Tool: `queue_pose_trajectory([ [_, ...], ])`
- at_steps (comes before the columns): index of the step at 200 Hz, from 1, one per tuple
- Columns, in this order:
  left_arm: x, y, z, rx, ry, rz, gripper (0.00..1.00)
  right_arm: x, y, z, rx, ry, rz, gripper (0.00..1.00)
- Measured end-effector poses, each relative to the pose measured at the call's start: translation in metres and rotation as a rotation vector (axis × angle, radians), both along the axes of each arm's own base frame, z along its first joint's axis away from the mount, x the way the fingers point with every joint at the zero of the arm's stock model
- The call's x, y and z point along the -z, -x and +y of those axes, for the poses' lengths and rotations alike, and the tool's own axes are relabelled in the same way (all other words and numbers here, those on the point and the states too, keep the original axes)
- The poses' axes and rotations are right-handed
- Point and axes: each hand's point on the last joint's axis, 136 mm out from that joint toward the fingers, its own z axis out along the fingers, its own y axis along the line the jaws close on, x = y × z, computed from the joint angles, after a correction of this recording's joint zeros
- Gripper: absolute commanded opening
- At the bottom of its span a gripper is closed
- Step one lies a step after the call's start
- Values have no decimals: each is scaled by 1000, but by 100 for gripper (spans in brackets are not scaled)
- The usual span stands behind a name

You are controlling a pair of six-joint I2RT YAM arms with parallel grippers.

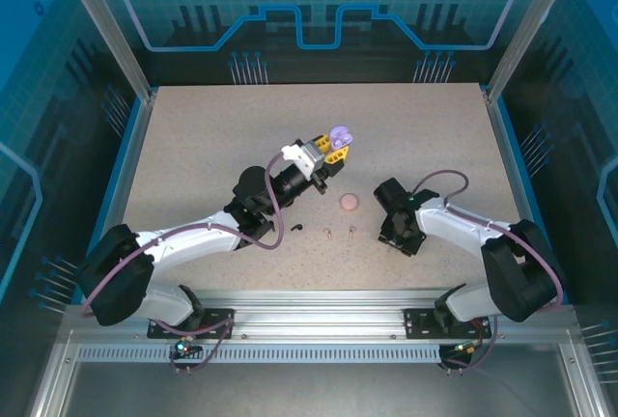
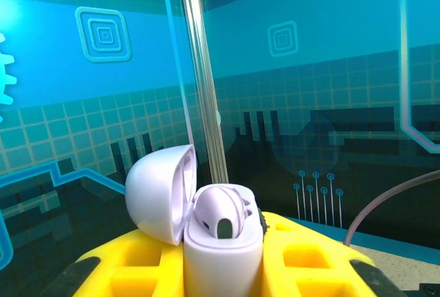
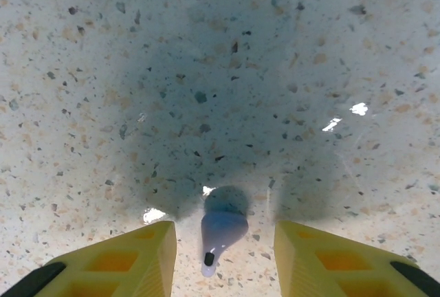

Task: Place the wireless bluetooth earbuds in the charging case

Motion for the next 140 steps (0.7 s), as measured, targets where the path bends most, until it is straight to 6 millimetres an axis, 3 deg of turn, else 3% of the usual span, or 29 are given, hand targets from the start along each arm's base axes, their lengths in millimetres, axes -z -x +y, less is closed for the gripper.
queue_pose_trajectory([
  [140, 1, -1, -1, 1, 5, 0, 0, 8, -3, 1, 20, -11, 14, 20],
])
